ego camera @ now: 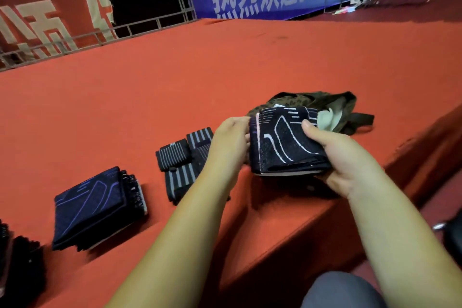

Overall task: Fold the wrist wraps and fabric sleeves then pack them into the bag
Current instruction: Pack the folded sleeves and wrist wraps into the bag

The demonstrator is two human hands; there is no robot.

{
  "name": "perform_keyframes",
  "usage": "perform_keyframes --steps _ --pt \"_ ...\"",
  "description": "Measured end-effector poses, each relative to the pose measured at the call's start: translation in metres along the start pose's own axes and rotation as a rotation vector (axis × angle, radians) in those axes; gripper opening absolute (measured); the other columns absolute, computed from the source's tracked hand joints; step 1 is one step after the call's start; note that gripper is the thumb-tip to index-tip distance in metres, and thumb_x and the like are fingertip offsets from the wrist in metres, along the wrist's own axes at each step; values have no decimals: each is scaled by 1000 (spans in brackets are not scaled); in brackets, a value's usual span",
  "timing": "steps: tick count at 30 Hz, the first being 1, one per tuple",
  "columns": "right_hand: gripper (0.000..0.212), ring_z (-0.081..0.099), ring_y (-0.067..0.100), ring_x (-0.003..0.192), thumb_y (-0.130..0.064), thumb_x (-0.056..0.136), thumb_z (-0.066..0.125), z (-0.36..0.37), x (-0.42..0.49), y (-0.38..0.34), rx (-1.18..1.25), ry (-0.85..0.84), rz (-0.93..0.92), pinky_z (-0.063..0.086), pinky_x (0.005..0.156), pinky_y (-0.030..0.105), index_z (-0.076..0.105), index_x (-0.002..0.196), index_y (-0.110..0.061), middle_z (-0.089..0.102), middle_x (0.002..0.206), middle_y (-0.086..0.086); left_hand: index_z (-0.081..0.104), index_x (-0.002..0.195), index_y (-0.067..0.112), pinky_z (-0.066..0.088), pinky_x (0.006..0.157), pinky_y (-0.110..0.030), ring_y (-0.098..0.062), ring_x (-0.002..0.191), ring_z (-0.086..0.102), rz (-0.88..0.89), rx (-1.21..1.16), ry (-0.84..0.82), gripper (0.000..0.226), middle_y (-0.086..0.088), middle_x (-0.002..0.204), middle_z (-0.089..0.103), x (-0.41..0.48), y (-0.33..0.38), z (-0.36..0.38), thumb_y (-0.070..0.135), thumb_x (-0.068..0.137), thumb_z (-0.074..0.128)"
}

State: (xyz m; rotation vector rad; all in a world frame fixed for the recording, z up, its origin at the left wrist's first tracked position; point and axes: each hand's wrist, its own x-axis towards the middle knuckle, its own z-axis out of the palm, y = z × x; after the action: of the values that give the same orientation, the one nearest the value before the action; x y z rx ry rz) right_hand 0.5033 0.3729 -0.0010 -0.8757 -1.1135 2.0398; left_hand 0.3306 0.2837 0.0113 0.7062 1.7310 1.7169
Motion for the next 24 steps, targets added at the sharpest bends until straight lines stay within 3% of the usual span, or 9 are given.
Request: perform_keyframes --steps 3,5,7,9,11,14,18,22,24 --pt "35 80 31 105 -31 97 76 -37 13 -26 -9 89 -78 61 98 47 77 123 -8 80 116 15 69 117 22 58 98 -42 -18 105 71 203 455 29 22 1 112 76 21 -11 30 25 96 63" --pt "40 79 32 106 -34 95 77 -58 23 -42 -10 157 -125 60 102 51 77 125 -8 80 117 15 59 131 16 51 106 -48 -25 120 59 263 804 11 49 -3 128 63 27 -12 50 44 92 72" --pt "40 80 30 105 -33 97 75 -72 31 -56 7 206 -162 64 93 48 76 127 -8 80 117 14 52 134 11 49 102 -48 -33 126 52 225 1097 8 63 -10 134 57 33 -13 64 51 90 75" --pt "38 80 27 103 -33 100 70 -79 37 -67 37 193 -185 67 76 41 74 129 -8 81 117 13 52 128 10 45 93 -45 -36 124 54 201 1253 11 40 -13 131 62 38 -10 68 29 97 66" --pt "36 80 25 104 -34 103 67 -82 43 -74 64 162 -193 66 76 39 74 129 -10 81 118 11 58 120 11 45 90 -44 -39 119 59 166 1251 22 26 -14 123 67 46 -6 64 18 95 59" --pt "30 80 22 102 -37 104 65 -75 55 -79 60 105 -196 63 86 40 76 121 -14 81 117 8 67 109 9 50 87 -43 -44 110 63 182 1092 70 23 -18 114 71 58 6 53 20 93 55" --pt "35 78 28 102 -34 103 66 -57 77 -71 -11 40 -230 62 95 42 75 123 -7 79 118 16 61 119 1 39 80 -38 -40 110 60 187 765 152 27 -21 120 67 65 29 40 14 102 43" --pt "21 78 20 90 -22 108 61 -36 96 -50 -178 -33 -344 62 79 31 75 114 -9 82 105 10 57 113 7 37 79 -35 -31 101 54 144 608 147 21 -13 116 64 68 52 32 12 103 40" --pt "21 77 22 97 -20 108 61 -24 108 -38 -252 -48 -377 62 82 31 74 121 -9 81 113 11 57 106 10 38 76 -36 -30 96 57 147 550 165 17 -11 111 66 72 60 30 11 100 41"
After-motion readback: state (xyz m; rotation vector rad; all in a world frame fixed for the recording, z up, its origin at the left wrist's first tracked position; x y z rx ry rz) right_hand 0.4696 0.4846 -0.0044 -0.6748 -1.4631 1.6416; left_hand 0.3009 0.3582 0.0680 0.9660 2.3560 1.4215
